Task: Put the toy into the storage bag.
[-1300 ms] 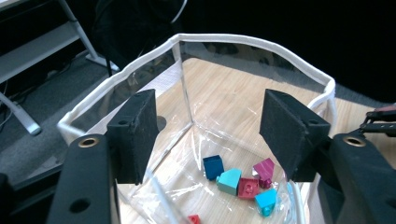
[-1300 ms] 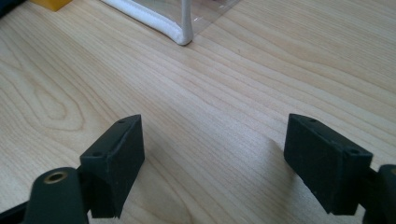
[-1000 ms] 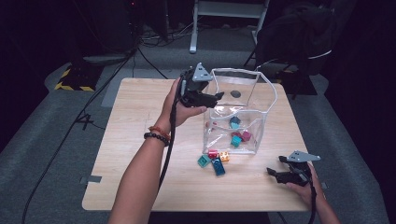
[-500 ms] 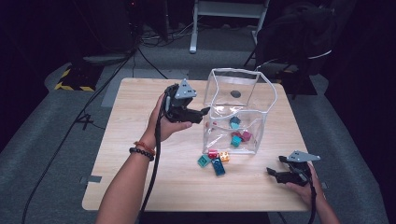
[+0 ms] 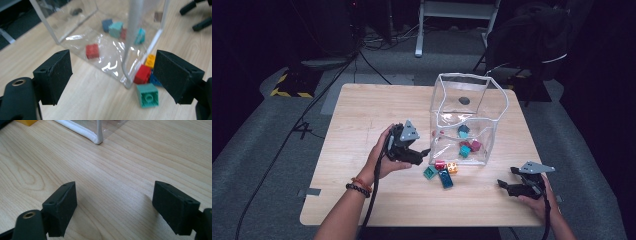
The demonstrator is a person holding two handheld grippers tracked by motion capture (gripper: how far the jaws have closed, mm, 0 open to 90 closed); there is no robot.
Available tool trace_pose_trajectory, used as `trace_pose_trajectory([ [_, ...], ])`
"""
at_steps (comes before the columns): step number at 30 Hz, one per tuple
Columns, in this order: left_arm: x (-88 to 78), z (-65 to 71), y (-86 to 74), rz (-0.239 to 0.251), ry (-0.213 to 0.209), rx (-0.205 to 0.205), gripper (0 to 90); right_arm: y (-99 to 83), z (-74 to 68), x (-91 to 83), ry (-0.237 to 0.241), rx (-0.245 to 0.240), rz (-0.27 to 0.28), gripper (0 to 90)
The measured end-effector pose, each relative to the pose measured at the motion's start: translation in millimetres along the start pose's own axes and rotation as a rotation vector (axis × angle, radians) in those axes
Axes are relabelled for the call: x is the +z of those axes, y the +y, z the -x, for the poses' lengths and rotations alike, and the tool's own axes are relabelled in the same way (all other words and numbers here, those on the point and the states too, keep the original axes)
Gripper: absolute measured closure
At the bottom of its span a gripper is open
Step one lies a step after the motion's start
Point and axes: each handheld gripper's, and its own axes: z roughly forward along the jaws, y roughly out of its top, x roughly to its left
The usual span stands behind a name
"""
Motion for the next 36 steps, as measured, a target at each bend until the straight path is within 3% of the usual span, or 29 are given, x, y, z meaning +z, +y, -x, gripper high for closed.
trace_pose_trajectory([
  [2, 3.9, 4.9, -9.3, -0.002, -0.033, -0.012, 16.0, 0.0, 0.0, 0.0, 0.0, 0.0, 0.0, 20.2],
  [6, 14.5, 17.0, -28.3, -0.027, -0.055, -0.036, 16.0, 0.0, 0.0, 0.0, 0.0, 0.001, 0.0, 20.2],
  [11, 32.4, 31.9, -49.4, -0.103, -0.083, -0.009, 16.5, 0.0, 0.0, 0.0, 0.0, 0.001, 0.0, 20.1],
  [14, 38.2, 34.4, -57.3, -0.106, -0.093, -0.034, 17.4, 0.0, -0.1, 0.0, 0.0, 0.001, 0.0, 20.1],
  [20, 50.3, 40.5, -64.5, -0.15, -0.101, -0.047, 19.6, 0.0, 0.1, 0.1, 0.0, 0.001, 0.0, 20.1],
  [23, 55.4, 42.4, -64.9, -0.147, -0.104, -0.05, 19.8, 0.0, 0.0, 0.1, 0.0, 0.002, 0.0, 20.1],
  [26, 61.4, 45.5, -63.4, -0.161, -0.081, -0.037, 21.1, 0.0, 0.0, 0.1, -0.001, 0.002, 0.0, 20.1],
  [30, 70.4, 49.4, -61.4, -0.188, -0.084, -0.015, 22.5, 0.0, 0.0, 0.1, 0.0, 0.002, 0.0, 20.1],
  [36, 79.8, 48.8, -59.7, -0.185, -0.094, -0.017, 31.1, 0.0, 0.0, 0.1, -0.001, 0.001, 0.0, 20.0],
])
